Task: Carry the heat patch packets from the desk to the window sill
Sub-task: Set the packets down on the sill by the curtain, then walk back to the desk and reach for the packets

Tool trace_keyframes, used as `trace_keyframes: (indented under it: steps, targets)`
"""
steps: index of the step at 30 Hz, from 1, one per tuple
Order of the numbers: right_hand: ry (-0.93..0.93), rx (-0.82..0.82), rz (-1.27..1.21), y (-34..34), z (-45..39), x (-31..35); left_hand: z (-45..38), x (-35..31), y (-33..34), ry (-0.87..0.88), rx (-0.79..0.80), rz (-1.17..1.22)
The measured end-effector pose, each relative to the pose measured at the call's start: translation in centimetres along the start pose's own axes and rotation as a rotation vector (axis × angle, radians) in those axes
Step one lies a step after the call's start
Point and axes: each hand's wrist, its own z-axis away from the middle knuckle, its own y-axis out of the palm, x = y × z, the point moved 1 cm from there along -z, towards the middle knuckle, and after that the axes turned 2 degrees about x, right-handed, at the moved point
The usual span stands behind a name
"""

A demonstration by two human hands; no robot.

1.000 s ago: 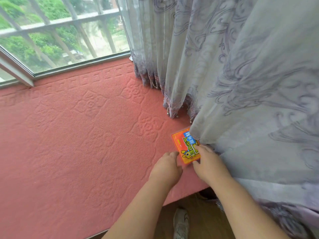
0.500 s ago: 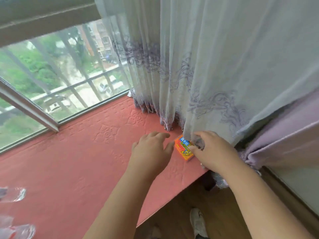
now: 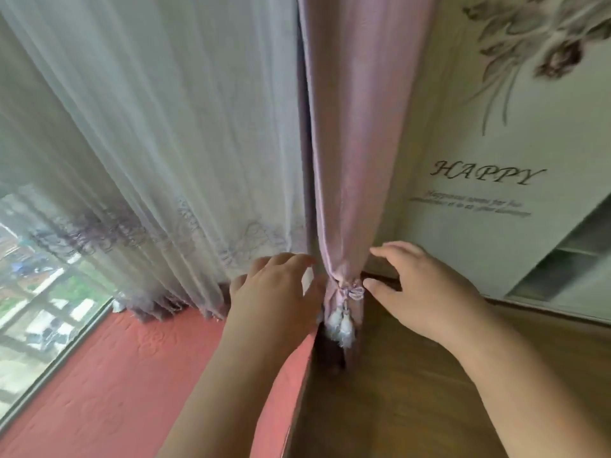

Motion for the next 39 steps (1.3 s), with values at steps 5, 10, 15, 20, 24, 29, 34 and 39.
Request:
trace_keyframes:
  steps: [5,10,15,20,24,29,34,39]
  targets:
    - [0.187,-0.12,-0.03,-4.7,4.6,-7.2,-0.7,-8.6,1.1,0.199,0.037,-0.022]
    - [0.316,-0.198,-0.077,-8.1,8.2,-13.1,-1.3,-16.5,2.2,0.341,0.084,-0.065]
    - [0.388,-0.262,-0.104,-11.2,9.6,-18.3,-1.9,-22.6,3.0,0.39,0.091,-0.059]
    - [0.393,-0.276,-0.09,-14.4,9.5,-22.4,-2.8,-27.3,4.0,0.4,0.085,-0.063]
    - [0.383,-0.277,-0.088,-16.2,9.1,-25.8,-3.7,-30.8,5.1,0.387,0.077,-0.071]
    - [0.402,-0.26,-0.079,-17.7,9.1,-30.2,-4.8,-35.1,6.9,0.391,0.1,-0.073]
    - [0.45,-0.264,-0.097,-19.2,8.9,-33.8,-6.5,-39.1,8.1,0.428,0.138,-0.088]
    - [0.514,-0.276,-0.111,-20.4,7.2,-37.0,-9.8,-43.1,9.8,0.497,0.162,-0.074]
